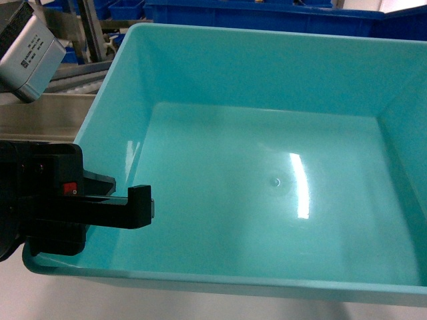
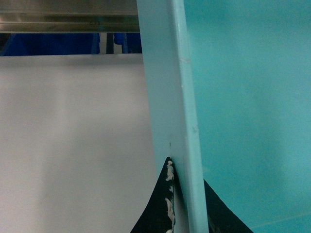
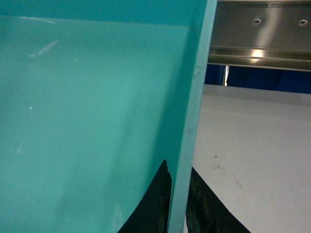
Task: Organize blue bins on left shelf correctly
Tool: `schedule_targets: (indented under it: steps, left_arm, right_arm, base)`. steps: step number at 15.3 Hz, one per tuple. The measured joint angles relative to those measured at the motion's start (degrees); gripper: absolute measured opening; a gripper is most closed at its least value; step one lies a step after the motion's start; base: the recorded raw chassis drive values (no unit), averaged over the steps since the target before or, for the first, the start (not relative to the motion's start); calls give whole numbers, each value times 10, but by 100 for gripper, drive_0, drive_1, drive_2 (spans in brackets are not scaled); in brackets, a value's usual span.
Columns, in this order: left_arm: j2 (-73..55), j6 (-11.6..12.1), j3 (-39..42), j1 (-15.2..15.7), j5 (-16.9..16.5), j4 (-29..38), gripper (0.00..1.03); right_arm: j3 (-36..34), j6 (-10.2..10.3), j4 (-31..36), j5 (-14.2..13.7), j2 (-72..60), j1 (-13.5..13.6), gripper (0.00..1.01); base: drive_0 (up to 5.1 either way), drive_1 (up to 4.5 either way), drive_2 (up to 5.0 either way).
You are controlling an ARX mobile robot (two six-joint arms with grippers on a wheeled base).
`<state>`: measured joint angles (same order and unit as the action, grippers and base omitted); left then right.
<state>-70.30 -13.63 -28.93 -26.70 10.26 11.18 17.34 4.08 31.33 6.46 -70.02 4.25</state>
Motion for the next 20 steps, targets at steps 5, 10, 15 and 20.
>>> schedule_targets:
  steps: [5,10,15,20]
  left_arm:
    - [0,0,0,0,0,-1,2]
    - [0,0,0,0,0,-1,2]
    - [0,1,0,0,0,0,2]
    - [0,1,0,0,0,0,2]
  right_arm:
    - [0,0,-1,0,0,0,8]
    - [0,0,-1,0,0,0,8]
    - [0,0,1,0,0,0,8]
    - [0,0,0,0,0,0,8]
  base:
    - [-479,145,327]
    - [-495,248,248]
    - [-495,251,251]
    - [-499,246,246]
